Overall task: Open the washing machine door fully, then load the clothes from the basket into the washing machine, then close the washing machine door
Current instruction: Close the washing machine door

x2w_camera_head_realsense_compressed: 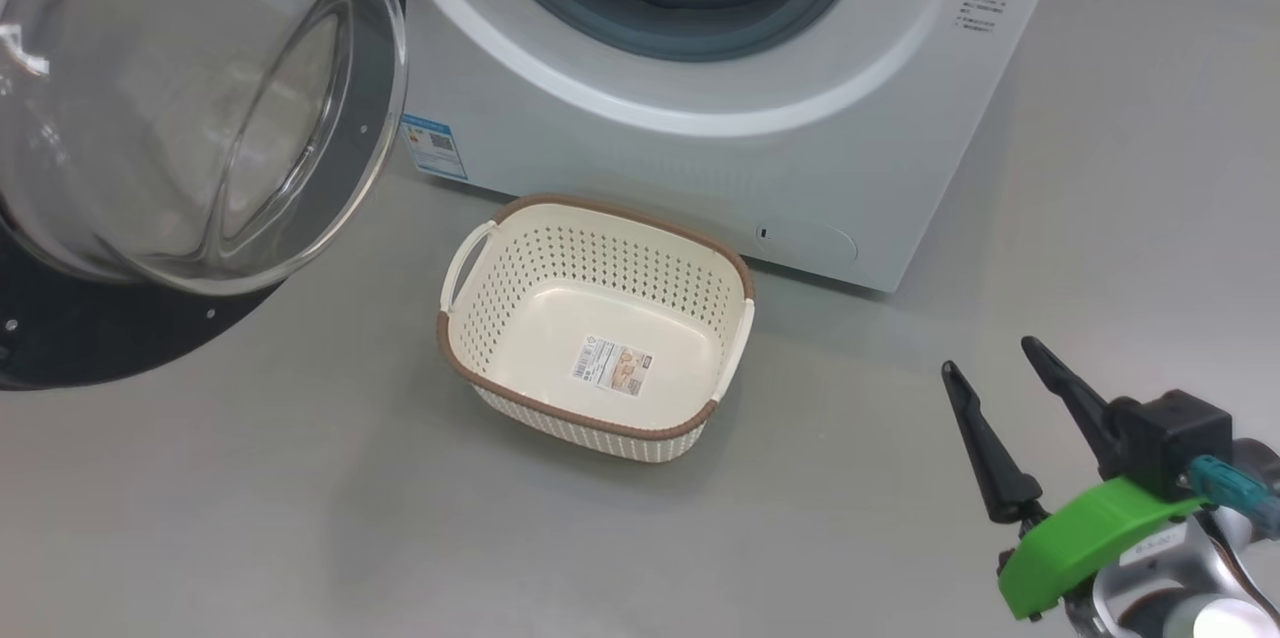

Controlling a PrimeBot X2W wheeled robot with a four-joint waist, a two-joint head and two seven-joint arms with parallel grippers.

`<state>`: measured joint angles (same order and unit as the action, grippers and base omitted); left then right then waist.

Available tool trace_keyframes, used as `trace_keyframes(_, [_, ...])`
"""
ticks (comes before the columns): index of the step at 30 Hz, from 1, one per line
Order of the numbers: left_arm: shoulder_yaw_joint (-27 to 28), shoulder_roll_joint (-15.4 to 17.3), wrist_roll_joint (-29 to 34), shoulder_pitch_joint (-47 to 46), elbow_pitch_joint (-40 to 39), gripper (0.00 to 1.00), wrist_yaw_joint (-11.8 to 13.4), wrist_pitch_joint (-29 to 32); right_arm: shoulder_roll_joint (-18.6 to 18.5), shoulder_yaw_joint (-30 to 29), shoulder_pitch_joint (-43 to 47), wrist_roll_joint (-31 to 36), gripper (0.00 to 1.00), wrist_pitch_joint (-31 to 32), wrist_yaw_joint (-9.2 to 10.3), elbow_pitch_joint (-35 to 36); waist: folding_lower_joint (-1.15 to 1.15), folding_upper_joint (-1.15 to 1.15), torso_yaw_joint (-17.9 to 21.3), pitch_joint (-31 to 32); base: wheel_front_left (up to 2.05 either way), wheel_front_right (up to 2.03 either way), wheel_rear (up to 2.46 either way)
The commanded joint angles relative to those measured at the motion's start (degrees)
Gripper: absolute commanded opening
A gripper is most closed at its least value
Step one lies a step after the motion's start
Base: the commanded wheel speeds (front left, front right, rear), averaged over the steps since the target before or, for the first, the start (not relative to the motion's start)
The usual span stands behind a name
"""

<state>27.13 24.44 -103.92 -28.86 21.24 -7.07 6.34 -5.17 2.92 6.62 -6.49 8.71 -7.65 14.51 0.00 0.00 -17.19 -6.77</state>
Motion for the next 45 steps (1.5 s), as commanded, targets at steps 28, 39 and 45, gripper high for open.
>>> trace_keyframes(28, [3.98,5.39,11.65,-7.44,18.06,0.00,-0.41,-4.94,-3.52,1.79,-2.96,-1.45,1.00,4.33,0.16,5.84,0.00,0.00,5.28,-4.11,0.00,0.00,0.00])
trace_keyframes(39, [4.40,4.31,10.16,-7.95,16.24,0.00,-0.42,-0.95,-3.89,0.87,-3.24,-1.30,1.00,4.79,0.16,6.43,0.00,0.00,4.85,-5.37,0.00,0.00,0.00])
trace_keyframes(45, [4.88,2.95,9.09,-6.34,13.62,0.00,-0.42,2.63,-4.19,1.27,-3.44,-1.41,1.00,5.26,0.16,6.46,0.00,0.00,4.27,-4.82,0.00,0.00,0.00])
